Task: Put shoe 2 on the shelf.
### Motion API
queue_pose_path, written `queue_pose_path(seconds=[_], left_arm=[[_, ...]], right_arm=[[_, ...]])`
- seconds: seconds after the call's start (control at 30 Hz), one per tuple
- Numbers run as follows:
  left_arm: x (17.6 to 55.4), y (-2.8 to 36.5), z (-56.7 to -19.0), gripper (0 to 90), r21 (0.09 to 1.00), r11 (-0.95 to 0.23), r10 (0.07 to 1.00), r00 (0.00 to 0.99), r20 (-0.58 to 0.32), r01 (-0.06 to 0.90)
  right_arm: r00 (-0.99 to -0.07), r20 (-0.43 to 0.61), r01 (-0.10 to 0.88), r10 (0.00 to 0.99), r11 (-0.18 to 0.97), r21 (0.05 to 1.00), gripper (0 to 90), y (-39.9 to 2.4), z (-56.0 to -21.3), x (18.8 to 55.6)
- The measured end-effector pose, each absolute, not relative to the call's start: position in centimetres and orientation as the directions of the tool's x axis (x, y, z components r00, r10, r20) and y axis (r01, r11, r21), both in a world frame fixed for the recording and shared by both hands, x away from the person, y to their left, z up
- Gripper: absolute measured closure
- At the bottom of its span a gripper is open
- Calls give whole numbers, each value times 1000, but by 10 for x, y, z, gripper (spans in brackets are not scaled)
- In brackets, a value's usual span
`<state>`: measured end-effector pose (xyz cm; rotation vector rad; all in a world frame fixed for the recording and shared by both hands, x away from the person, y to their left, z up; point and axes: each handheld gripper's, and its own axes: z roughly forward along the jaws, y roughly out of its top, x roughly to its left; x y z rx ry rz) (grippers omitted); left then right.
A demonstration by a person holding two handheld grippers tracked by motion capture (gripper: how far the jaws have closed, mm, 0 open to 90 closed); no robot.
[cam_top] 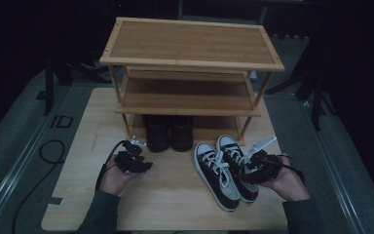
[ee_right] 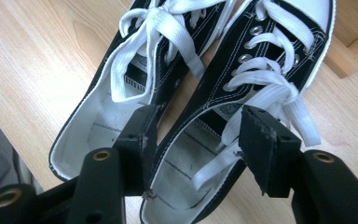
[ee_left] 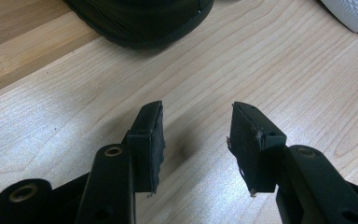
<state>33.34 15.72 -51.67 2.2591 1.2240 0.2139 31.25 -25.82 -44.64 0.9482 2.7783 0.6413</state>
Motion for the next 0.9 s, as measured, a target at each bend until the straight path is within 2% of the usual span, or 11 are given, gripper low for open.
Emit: queue_pose_path(seconds=[0.3,0.47,0.73,0.9], left_arm=[[333,157,-516,547,540,-432,812,572,-116,722],[332,156,-515,547,543,-434,810,575,-114,719],[333,156,-515,547,542,-434,811,575,-113,719],[332,158,-515,547,546,-428,813,571,-116,720]], right_arm=[[-777,34,585,629,700,410,365,-252,-461,315],[-773,47,595,633,696,402,358,-247,-464,318],[-760,58,615,647,687,387,380,-238,-471,323],[-732,67,647,678,662,378,451,-232,-479,329]])
